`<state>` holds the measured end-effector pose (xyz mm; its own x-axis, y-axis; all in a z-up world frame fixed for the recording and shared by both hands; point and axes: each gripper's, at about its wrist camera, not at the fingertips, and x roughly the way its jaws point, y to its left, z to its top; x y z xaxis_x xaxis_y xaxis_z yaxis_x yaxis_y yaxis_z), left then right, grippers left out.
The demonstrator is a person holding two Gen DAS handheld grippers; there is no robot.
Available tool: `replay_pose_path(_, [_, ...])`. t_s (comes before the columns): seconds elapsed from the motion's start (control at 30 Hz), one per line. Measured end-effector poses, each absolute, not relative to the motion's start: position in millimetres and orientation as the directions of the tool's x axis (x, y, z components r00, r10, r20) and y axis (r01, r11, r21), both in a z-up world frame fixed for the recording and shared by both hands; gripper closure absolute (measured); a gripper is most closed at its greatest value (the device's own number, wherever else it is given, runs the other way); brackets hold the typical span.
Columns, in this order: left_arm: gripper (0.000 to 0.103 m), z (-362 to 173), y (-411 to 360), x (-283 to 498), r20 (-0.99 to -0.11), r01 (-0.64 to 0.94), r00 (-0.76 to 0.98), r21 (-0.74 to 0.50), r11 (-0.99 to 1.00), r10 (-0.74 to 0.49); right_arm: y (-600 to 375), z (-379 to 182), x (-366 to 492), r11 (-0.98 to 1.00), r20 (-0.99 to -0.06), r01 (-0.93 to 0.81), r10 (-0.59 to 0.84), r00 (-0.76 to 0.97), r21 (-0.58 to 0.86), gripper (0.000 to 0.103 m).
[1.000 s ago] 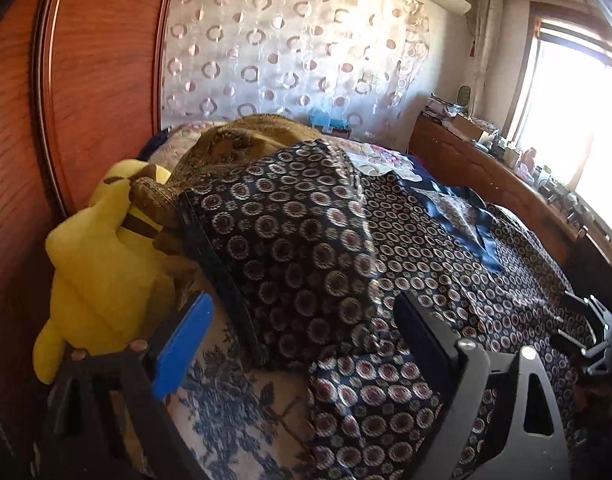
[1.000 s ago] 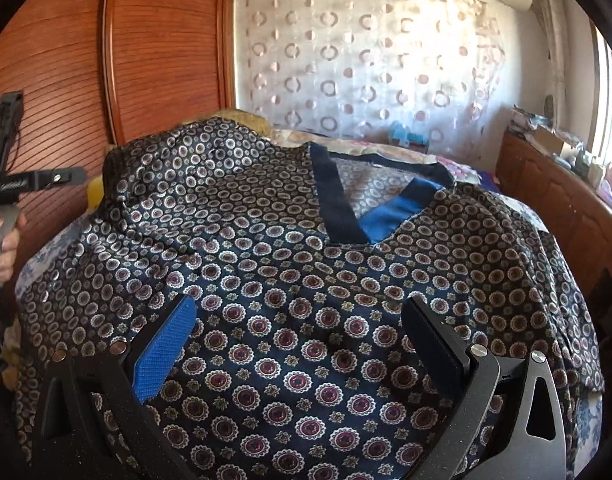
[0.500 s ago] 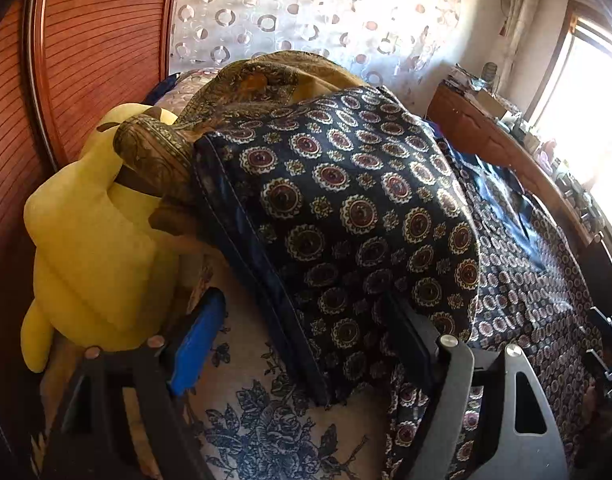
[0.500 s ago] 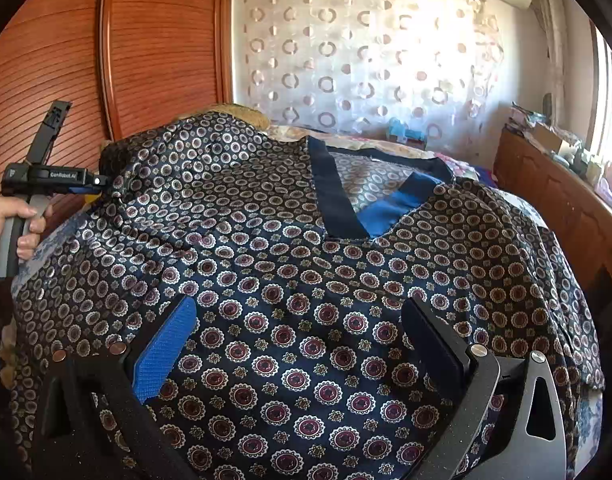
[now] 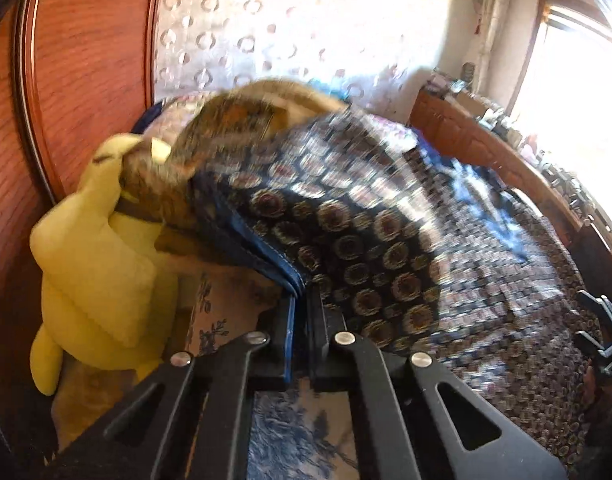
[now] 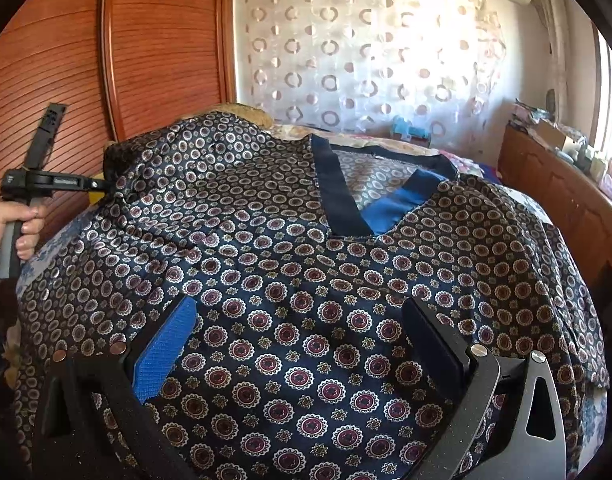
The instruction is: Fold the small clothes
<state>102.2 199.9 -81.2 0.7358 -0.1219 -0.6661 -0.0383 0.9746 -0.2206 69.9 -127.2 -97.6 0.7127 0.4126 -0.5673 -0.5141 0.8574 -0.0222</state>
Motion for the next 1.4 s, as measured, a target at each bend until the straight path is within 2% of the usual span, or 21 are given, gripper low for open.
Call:
replay_pose_path(0.33, [0.103,-15,137,102,-0.594,0.144,0.778,-0.150,0.978,-0.205,-127,-98,70,0.857,-0.566,-0.515,0.415,0.713,-0.020,0.000])
replay_pose_path(0.6, [0.103,1,62,132,-0.634,0.263,0.737,-0.051,0.963,-0.235,-126,-99,70,0.856,-0.571,-0.516,0.412,0.710,-0.024,0.000])
replay_pose_path(0.67, [0.100,2,58,128,-0.633,0.279,0.733,-0.054,0.959,-0.249,-127,-99,69,0.856,-0.570,-0.517,0.415,0.709,-0.020,0.000])
replay_pose_path(0.73, [0.090,2,56,124,-0.638,0.280,0.729,-0.053,0.958,-0.248,-127,-99,70,0.855,-0.571,-0.518,0.417,0.707,-0.017,0.000])
replay_pose_path(0.87, [0.083,8,60,108,-0.637,0.289,0.725,-0.063,0.955,-0.261,-127,-100,71,0.855,-0.573,-0.519,0.417,0.706,-0.017,0.000])
replay_pose_path(0.93, [0.068,11,60,99,-0.629,0.272,0.741,-0.039,0.961,-0.235,-127,-100,72,0.855,-0.573,-0.518,0.416,0.706,-0.016,0.000])
replay_pose_path(1.13, [0.058,8,73,70,-0.597,0.184,0.790,0.008,0.983,-0.143,-127,-101,72,0.855,-0.575,-0.519,0.418,0.703,-0.013,0.000])
replay_pose_path(1.4, [0.054,-23,100,47,-0.596,0.097,0.794,-0.071,0.993,-0.120,-128,-96,71,0.837,-0.569,-0.547,0.444,0.692,-0.012,0.000])
